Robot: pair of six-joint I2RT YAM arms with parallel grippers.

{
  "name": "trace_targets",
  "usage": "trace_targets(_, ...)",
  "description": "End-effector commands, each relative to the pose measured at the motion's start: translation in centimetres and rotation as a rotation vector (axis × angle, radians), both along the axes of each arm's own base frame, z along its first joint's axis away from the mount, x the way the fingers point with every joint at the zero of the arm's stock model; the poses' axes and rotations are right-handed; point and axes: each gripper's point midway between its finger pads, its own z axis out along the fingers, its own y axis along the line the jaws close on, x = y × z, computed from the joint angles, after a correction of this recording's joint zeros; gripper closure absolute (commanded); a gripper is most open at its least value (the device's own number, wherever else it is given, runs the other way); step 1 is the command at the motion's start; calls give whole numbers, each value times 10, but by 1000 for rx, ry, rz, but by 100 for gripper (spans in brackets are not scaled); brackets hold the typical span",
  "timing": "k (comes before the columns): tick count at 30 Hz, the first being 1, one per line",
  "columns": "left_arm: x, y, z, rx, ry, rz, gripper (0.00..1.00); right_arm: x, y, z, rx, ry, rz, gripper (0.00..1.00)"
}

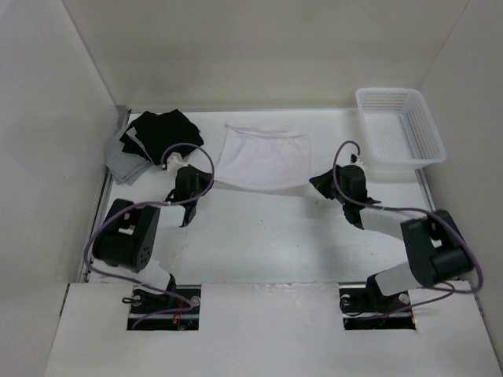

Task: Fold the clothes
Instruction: Fold the tank top

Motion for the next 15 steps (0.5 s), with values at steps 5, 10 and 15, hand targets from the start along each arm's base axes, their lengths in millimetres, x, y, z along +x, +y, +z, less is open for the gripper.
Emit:
trace_targets(5, -56, 7, 153, -1, -341, 4, 100, -58, -7, 123, -153, -307, 47, 99)
trace_targets(10, -130, 19, 251, 14, -537, 27, 100, -125, -24, 213, -200, -480, 58, 99)
trace_targets(15, -165, 14, 296, 22, -621, 10, 100, -157, -23, 262, -193, -556, 108, 98)
